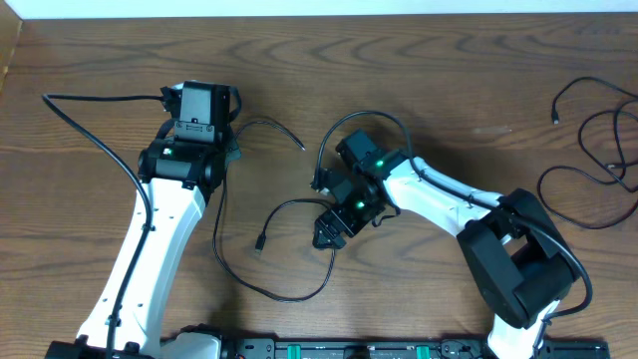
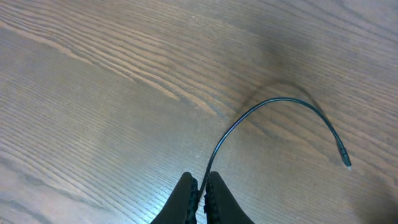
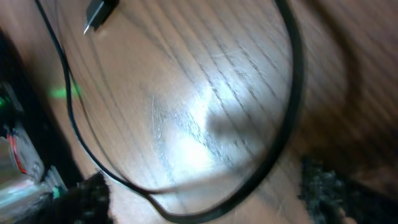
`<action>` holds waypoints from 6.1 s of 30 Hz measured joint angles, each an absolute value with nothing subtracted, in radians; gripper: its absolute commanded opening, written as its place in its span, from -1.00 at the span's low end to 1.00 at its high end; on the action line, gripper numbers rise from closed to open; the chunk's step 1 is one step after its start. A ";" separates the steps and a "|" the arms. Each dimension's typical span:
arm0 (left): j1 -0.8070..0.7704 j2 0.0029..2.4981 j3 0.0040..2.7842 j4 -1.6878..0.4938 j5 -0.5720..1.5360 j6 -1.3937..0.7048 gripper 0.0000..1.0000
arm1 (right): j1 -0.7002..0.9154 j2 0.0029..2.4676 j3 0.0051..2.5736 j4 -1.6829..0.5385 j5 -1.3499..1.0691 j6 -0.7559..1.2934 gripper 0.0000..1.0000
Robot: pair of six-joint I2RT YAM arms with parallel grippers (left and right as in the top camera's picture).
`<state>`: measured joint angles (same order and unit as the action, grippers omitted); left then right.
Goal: Untangle cables
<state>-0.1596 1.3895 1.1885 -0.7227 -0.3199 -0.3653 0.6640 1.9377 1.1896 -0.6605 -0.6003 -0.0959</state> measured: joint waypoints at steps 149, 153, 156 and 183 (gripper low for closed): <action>-0.160 1.390 1.188 -0.732 -0.136 -0.422 -0.01 | -0.175 2.088 1.607 -0.628 0.340 -0.215 -0.61; -0.160 1.390 1.188 -0.732 -0.136 -0.422 -0.01 | -0.212 2.088 1.607 -0.635 0.314 -0.160 0.79; -0.160 1.390 1.188 -0.732 -0.136 -0.422 -0.01 | -0.229 2.088 1.607 -0.652 0.271 -0.145 0.98; -0.160 1.390 1.188 -0.738 -0.136 -0.422 -0.01 | -0.200 2.088 1.607 -0.717 -0.193 -0.088 0.99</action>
<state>-0.1600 1.3895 1.1885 -0.7376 -0.1360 -0.4221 -0.2005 2.0880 1.6073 -0.7170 -0.1932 -0.0875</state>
